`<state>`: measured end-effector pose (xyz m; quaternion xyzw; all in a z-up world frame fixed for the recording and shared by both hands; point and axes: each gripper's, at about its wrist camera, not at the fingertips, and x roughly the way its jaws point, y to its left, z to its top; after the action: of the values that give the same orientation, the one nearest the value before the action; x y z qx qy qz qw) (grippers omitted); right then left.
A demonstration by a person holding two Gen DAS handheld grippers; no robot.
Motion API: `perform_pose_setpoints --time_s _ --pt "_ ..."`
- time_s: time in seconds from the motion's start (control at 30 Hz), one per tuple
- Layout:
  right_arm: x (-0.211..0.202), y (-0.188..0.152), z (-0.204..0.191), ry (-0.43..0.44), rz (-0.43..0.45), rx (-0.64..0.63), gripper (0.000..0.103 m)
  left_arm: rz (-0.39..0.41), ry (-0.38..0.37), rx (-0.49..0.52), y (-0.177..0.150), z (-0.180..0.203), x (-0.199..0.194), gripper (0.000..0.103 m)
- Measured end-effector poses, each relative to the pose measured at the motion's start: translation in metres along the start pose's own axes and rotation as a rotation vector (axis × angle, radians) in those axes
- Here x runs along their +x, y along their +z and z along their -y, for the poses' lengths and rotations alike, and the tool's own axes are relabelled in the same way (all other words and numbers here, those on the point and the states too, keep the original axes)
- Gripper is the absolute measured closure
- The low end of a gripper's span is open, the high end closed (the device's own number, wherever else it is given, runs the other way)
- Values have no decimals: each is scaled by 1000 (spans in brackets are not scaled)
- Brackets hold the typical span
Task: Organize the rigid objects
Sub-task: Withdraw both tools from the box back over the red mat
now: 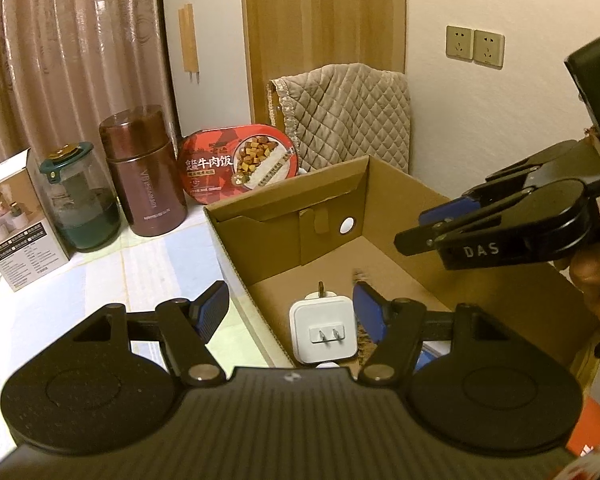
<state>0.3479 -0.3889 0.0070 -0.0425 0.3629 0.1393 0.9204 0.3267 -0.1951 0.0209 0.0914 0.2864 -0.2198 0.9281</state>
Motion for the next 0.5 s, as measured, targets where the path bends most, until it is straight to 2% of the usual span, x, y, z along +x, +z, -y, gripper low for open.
perform_pose_setpoints --time_s 0.27,0.5 --pt "-26 -1 -13 -38 17 -31 74 17 10 -9 1 -2 -25 39" --pt "-67 -3 -33 -83 50 -63 70 41 17 -26 5 -3 -62 39"
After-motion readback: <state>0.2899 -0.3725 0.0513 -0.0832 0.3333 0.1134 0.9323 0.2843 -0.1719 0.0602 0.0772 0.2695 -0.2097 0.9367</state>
